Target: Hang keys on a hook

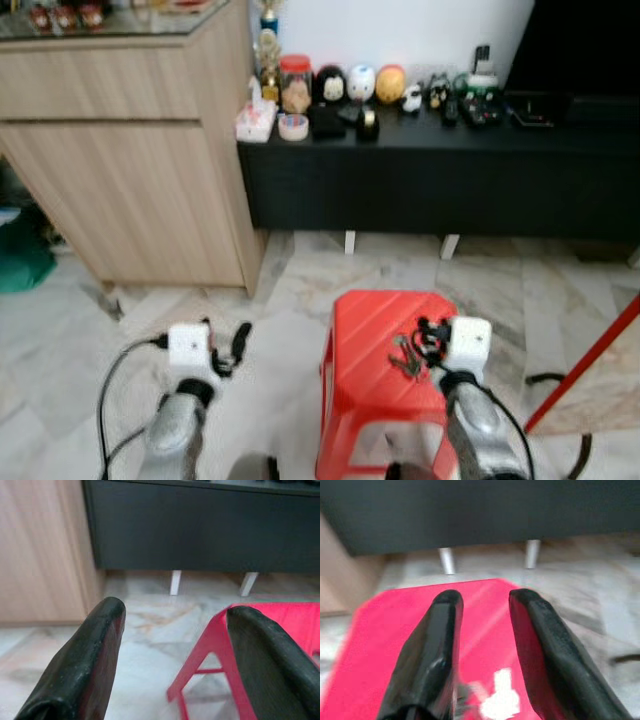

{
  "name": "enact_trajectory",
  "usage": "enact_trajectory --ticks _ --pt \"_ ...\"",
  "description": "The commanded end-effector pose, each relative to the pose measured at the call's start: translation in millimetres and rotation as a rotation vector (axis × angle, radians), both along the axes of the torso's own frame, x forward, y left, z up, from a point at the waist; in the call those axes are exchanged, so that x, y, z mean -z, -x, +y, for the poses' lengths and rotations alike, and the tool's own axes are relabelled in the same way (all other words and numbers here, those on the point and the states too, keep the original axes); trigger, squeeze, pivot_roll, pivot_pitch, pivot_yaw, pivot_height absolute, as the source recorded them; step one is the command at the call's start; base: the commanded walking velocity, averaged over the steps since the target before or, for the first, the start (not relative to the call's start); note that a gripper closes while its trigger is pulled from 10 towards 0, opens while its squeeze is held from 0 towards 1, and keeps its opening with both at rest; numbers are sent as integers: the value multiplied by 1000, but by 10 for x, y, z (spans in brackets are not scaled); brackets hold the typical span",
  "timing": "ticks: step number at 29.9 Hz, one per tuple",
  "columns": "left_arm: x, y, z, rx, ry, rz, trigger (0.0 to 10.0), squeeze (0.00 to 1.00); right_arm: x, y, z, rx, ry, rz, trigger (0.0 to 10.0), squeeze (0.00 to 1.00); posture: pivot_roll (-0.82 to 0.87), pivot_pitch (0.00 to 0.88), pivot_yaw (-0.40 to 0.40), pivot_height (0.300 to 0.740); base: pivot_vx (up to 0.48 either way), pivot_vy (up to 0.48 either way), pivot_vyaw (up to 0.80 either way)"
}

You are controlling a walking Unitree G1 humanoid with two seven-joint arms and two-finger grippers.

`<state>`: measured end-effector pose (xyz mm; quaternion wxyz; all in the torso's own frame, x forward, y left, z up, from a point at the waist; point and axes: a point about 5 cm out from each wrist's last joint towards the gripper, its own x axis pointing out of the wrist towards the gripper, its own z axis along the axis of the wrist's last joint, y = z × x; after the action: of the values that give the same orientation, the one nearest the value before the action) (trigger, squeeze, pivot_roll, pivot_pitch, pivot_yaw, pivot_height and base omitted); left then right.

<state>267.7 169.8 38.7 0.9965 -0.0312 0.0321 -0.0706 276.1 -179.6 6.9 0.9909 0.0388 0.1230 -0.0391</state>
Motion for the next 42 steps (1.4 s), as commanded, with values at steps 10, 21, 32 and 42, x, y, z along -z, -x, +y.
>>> enact_trajectory --ticks 10,21,32,42 --pt "-14 0 96 -14 -31 2 10000 0 -7 -39 87 -12 -19 4 10000 0 31 26 -24 622 250 0 0" --pt "2 4 78 -7 -32 13 10000 0 59 -9 99 -44 -17 49 10000 0 28 28 -24 622 0 0 0" --pt "9 4 75 -6 -34 17 10000 0 135 38 95 -69 -2 99 10000 0 27 29 -23 622 0 0 356" --pt "23 8 59 0 -35 25 10000 0 259 88 79 -83 -21 212 10000 0 25 36 -21 622 0 0 0"
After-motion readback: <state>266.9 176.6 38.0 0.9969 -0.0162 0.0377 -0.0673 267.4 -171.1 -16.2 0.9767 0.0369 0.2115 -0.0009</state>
